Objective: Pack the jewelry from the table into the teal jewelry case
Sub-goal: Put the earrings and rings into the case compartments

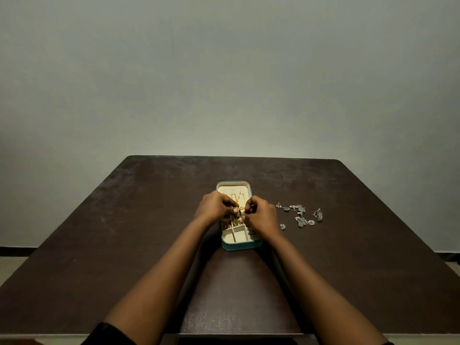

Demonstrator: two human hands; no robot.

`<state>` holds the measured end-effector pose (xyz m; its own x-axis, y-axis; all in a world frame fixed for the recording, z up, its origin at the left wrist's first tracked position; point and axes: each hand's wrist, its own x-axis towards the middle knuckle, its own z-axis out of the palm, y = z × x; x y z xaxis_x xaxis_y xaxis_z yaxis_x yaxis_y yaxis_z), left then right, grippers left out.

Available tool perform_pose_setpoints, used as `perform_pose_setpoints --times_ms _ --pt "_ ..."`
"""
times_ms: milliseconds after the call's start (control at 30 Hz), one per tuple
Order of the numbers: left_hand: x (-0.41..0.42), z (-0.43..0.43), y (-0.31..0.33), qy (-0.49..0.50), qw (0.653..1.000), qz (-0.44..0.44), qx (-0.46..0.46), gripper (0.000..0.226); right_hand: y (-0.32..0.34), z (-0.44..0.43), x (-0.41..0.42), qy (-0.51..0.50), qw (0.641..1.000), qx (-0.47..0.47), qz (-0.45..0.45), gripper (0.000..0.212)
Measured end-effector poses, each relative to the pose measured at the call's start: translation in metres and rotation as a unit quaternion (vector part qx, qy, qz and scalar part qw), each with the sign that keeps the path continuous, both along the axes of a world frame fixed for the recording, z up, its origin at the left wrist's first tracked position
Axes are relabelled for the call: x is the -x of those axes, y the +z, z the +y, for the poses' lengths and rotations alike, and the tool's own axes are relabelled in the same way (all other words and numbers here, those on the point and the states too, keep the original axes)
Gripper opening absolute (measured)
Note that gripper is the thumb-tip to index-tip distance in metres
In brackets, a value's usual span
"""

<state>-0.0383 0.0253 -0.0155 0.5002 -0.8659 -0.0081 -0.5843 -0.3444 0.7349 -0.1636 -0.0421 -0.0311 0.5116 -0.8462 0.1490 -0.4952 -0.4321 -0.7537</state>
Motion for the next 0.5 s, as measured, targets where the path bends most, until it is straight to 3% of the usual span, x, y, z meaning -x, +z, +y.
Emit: perform_pose_setpoints --times_ms 200,333,500 --pt "0.009 -0.002 -0.003 0.025 0.996 -0.070 -0.043 0.022 0.000 -0.003 0.004 -0.027 0.999 -0.017 -0.016 0.033" --pt "0.014 -0.004 -0.005 0.043 0.994 -0.087 -0.059 0.007 0.000 -0.003 0.005 -0.028 0.999 -0.027 -0.025 0.028" --pt "0.018 -0.005 -0.008 0.046 0.988 -0.134 -0.061 0.016 -0.002 -0.004 0.007 -0.031 0.998 -0.038 -0.032 0.028"
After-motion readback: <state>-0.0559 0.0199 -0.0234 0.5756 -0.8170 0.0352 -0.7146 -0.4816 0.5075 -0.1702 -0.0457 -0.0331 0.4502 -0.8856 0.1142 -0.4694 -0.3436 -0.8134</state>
